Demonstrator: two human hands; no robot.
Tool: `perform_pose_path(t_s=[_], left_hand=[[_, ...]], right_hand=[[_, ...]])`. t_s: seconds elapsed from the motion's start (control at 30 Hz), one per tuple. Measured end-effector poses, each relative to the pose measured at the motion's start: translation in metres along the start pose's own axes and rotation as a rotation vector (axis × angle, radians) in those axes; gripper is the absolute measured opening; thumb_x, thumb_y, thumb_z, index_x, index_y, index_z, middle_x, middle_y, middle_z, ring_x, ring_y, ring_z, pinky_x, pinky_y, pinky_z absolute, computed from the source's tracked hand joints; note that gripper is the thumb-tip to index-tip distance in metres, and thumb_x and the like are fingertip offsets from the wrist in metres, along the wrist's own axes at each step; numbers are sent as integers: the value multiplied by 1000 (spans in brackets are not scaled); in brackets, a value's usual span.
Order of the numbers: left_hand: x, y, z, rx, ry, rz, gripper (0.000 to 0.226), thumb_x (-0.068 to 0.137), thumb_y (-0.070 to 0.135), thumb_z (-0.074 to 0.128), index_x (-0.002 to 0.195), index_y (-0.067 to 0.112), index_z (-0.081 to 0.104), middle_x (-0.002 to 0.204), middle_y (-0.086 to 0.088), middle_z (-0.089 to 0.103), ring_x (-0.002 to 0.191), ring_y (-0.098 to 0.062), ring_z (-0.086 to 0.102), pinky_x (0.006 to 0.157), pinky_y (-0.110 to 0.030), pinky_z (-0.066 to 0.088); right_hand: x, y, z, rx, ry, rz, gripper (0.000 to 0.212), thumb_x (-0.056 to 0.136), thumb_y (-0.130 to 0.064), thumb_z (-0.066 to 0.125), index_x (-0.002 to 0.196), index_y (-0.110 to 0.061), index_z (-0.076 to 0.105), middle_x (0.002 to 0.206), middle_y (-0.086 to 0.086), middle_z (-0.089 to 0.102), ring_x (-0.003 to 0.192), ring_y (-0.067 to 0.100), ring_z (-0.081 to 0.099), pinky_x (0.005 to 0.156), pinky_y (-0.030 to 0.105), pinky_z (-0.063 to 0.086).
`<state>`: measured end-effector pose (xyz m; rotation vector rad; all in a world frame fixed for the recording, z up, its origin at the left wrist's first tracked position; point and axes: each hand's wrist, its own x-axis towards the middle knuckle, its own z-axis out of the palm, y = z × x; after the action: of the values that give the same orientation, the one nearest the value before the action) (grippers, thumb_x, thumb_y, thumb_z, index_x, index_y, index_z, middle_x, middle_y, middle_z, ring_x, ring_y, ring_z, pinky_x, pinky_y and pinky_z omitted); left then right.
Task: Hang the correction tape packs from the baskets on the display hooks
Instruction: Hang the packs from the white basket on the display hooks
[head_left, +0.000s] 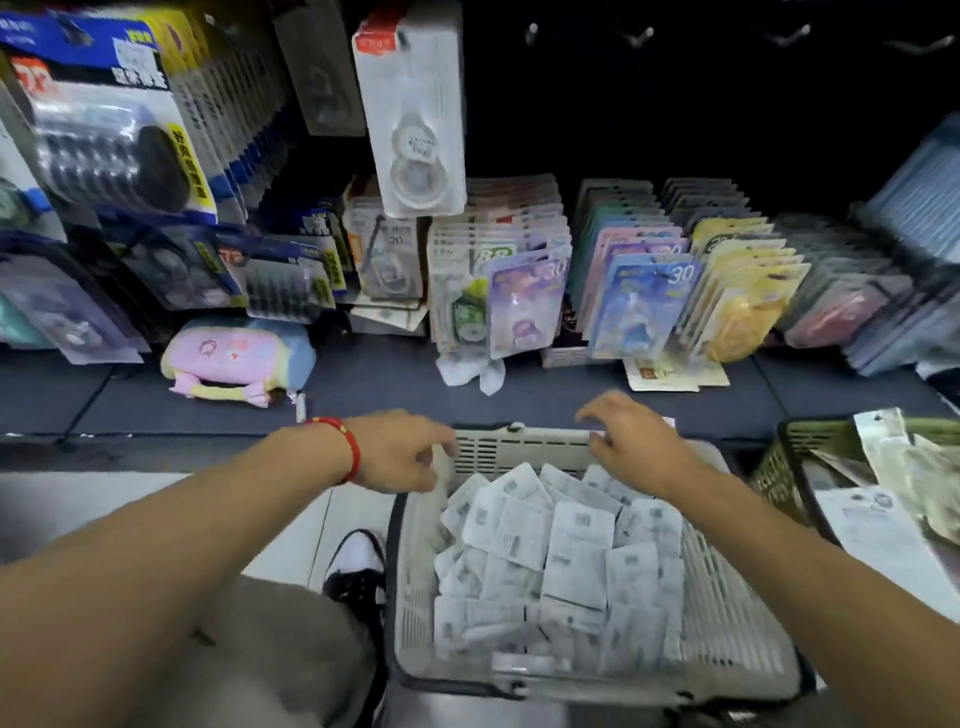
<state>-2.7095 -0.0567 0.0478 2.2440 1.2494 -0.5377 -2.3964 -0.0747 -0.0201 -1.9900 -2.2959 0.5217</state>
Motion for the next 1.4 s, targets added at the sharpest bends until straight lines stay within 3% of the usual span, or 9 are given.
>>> perform_pose_path(t_s=[0.27,0.4,0.5,0.63,0.93,1.1,1.2,1.3,1.4], left_hand=[[38,49,130,-169,-61,-99,43,102,24,59,145,23,56,146,-9,57,132,-27,54,107,-31,44],[54,72,195,-366,-139,-145,36,97,23,67,133,21,62,141,-5,61,126,-20,58,103,-23,45],[60,81,224,-466,-191,-192,49,93,18,67,141,28,60,147,2,59,132,-17,56,108,-23,44],[66,74,231,-532,-48,-229,44,94,6,66,130,29,73,135,1,70,128,-20,63,107,-26,48],[59,88,197,-854,295,-172,38,97,18,71,133,30,71,112,0,74,103,-21,67,92,-32,55],[56,103,196,-1054,371,-146,51,89,24,85,136,26,67,122,-1,61,101,-13,60,91,-27,50],[58,102,194,-1210,250,-201,43,93,16,79,133,16,64,133,-3,65,113,-21,68,92,-31,56],[63,103,202,-1327,208,-251,20,98,5,71,117,10,68,117,-16,76,106,-30,73,88,-39,58],[66,99,208,-1330,259,-327,14,100,10,69,112,14,63,109,-10,75,98,-26,69,79,-35,54]], right_hand=[[-38,42,98,-159,-320,59,52,102,-28,58,151,-18,46,158,9,36,140,30,45,113,42,43],[-61,40,134,-201,-188,68,53,104,-28,52,155,-16,42,169,12,20,154,34,26,123,44,28],[-73,28,149,-147,-119,-52,43,104,-28,49,144,-15,56,154,10,45,143,33,40,118,46,32],[-83,10,152,314,-386,-25,35,100,-31,62,133,-20,66,129,4,65,113,21,62,101,35,50],[-82,-3,137,1237,-287,474,65,92,-57,74,138,-18,51,121,8,70,95,21,79,78,31,64],[-78,-4,129,1252,-89,513,52,95,5,65,142,-15,56,129,19,68,113,31,68,104,51,56],[-85,12,119,1486,-136,392,35,97,11,64,128,-5,64,115,19,71,102,30,71,87,41,63],[-93,36,118,1217,-109,402,19,104,-15,65,123,-10,68,109,11,78,98,27,76,86,40,64],[-108,71,124,438,-234,351,19,104,-17,63,121,-16,72,120,5,74,107,23,70,98,38,56]])
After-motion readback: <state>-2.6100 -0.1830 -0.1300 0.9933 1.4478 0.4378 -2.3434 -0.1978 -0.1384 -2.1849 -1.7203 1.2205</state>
